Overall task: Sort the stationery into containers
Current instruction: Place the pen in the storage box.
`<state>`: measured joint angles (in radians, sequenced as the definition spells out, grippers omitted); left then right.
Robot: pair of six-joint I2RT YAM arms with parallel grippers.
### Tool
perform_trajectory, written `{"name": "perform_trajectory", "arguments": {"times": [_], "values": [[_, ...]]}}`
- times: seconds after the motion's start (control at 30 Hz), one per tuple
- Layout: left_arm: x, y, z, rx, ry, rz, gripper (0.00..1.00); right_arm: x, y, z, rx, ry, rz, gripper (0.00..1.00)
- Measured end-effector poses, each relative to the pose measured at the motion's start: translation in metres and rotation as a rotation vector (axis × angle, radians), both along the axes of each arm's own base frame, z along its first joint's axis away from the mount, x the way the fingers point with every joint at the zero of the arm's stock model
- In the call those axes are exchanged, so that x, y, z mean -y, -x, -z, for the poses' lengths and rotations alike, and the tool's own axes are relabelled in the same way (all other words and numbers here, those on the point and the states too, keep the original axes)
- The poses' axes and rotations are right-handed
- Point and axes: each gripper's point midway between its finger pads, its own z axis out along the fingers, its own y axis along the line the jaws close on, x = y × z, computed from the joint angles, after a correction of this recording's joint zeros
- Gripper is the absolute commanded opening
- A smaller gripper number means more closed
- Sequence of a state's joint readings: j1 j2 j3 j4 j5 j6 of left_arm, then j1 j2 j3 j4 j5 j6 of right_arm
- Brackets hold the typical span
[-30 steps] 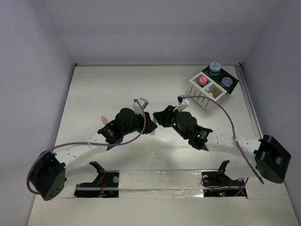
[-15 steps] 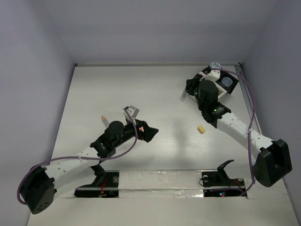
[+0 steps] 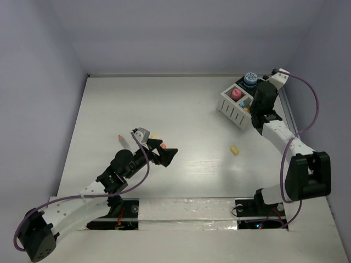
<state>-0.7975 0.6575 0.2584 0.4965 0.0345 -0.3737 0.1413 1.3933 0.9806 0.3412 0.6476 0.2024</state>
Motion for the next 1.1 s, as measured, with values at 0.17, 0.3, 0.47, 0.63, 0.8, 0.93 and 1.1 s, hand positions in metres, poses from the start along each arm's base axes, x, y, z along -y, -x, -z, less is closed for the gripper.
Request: {"name": "perform_trajectory", "arguments": {"times": [0.17, 0.3, 0.47, 0.63, 0.8, 0.93, 1.1], "values": [[-0.001, 0.001, -0.003, 0.009, 0.009, -0.002, 0.99, 0.004, -0.02, 0.016, -0.021, 0.081, 0.013, 0.0], [0.0, 0.0, 0.002, -0.004, -0.004, -0.001, 0.99, 0.004, -0.031, 0.031, -0.039, 0.129, 0.014, 0.0], [0.001, -0.001, 0.007, -0.016, -0.016, -0.001, 0.99, 0.004, -0.021, 0.042, -0.005, 0.149, 0.0, 0.08], [0.002, -0.002, 0.012, -0.027, -0.027, -0.002, 0.99, -0.01, 0.0, 0.061, 0.019, 0.175, -0.054, 0.24], [0.002, -0.003, 0.011, -0.023, -0.023, -0.005, 0.99, -0.029, 0.017, 0.07, 0.038, 0.172, -0.131, 0.72], [0.001, -0.003, 0.011, -0.023, -0.023, -0.006, 0.99, -0.033, 0.023, 0.051, 0.075, 0.141, -0.152, 0.9], [0.001, -0.003, 0.01, -0.023, -0.022, -0.007, 0.99, -0.04, 0.032, 0.007, 0.114, 0.061, -0.192, 0.94]]}}
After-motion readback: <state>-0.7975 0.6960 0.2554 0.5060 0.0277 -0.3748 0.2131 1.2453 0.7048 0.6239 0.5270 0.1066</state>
